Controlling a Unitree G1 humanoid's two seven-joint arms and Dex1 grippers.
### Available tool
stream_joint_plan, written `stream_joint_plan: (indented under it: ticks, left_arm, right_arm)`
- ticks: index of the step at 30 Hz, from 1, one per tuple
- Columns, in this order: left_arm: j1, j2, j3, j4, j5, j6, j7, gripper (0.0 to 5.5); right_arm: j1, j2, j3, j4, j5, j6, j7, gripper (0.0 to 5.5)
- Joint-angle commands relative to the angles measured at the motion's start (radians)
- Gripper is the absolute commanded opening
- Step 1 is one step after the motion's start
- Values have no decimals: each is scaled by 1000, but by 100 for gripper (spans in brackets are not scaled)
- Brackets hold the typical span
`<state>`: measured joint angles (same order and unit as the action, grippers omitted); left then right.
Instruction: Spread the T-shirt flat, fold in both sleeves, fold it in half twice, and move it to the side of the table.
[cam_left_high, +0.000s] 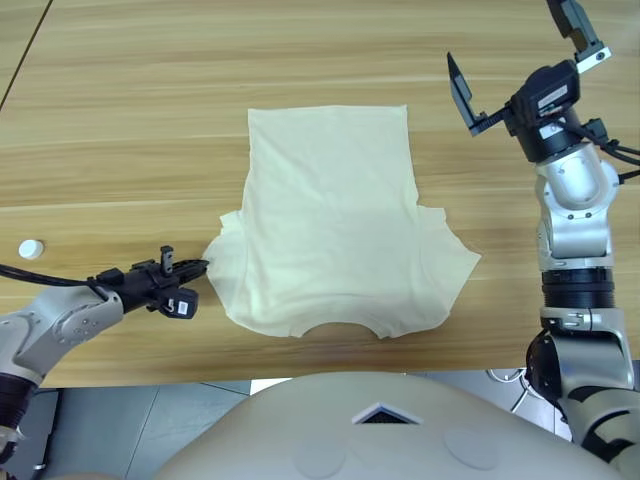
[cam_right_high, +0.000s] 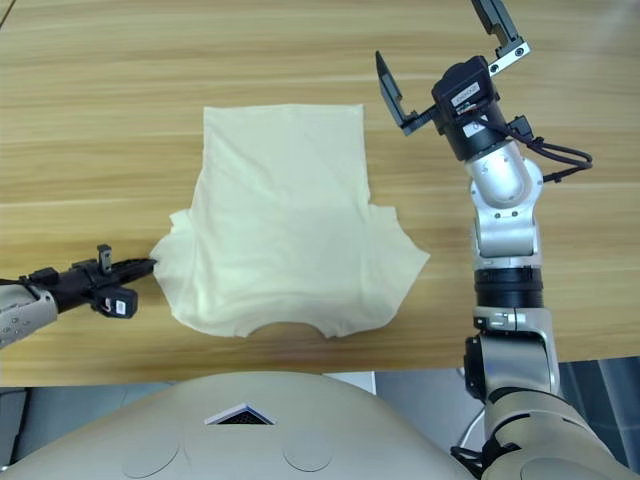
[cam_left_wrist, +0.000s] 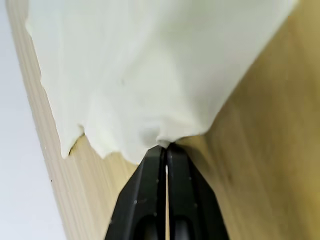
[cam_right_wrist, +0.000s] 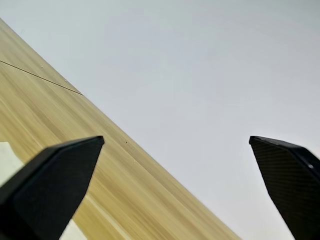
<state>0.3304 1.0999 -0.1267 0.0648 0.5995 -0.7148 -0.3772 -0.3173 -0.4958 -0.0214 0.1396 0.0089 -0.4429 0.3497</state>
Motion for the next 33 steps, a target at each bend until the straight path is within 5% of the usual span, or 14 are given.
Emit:
stream_joint_plan:
  ticks: [1,10,33]
  left_arm:
    - [25,13,9,-3,2,-3,-9,1]
    - [-4,-16,60,-82,-56,-29,7,1]
    - [-190,-221,-84,-177,-51,-15,-82,1]
  right_arm:
    - [2,0,-2,2,-11,0,14,540]
    - [0,2,2,10,-17,-3,22,540]
    - [17,10,2,-8,-10,-1,37,540]
